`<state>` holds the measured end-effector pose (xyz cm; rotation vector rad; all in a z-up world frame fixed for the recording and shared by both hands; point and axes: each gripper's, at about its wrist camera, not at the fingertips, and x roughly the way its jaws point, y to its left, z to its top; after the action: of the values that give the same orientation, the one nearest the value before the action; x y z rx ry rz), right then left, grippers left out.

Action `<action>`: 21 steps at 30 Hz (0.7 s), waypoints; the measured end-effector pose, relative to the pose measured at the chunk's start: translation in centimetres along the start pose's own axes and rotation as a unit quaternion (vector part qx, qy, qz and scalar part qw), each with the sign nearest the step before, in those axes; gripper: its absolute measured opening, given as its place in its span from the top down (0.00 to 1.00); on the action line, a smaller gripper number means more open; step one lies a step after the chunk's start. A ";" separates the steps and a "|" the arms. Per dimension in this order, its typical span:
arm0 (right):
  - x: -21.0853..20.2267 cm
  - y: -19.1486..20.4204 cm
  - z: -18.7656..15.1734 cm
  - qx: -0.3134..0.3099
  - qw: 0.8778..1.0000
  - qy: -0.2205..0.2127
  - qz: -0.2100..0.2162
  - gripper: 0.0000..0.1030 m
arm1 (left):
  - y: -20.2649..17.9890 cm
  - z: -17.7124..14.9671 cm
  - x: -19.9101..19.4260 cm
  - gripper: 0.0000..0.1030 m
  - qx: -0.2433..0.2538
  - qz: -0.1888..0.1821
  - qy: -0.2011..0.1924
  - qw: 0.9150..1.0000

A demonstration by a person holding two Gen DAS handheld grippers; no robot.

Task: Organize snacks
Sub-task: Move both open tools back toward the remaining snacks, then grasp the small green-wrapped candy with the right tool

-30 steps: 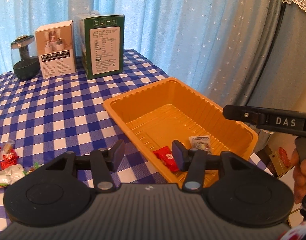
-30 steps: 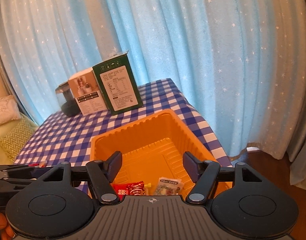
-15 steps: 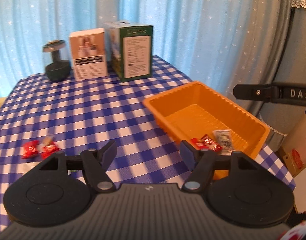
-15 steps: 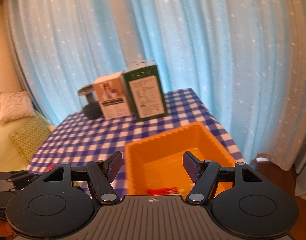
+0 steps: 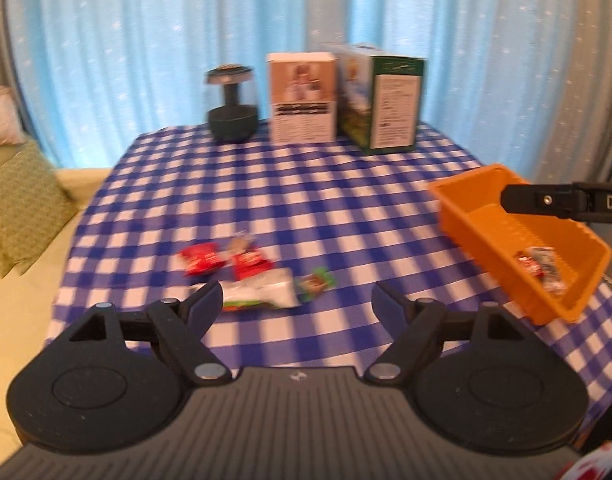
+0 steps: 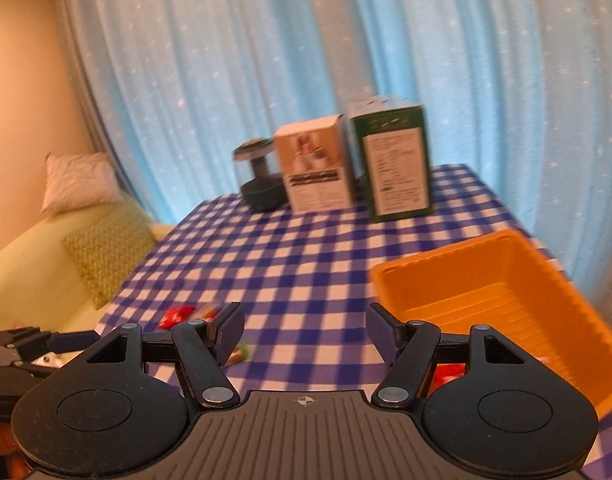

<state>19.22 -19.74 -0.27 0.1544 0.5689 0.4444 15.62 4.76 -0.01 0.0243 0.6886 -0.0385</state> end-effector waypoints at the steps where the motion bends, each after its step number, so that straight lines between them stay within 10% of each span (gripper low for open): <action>1: 0.6 0.5 -0.2 -0.003 1.000 0.004 0.003 0.35 | 0.8 -0.2 0.0 0.22 -0.003 0.006 0.002 1.000; 21: 12.9 5.2 -4.1 -0.104 0.991 0.080 0.027 0.35 | 9.0 -3.0 6.3 0.19 -0.031 0.037 0.038 0.998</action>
<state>24.72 -9.26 -8.62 -0.0664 0.6735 0.5683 19.02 13.64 -6.25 -0.0089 0.7644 0.0551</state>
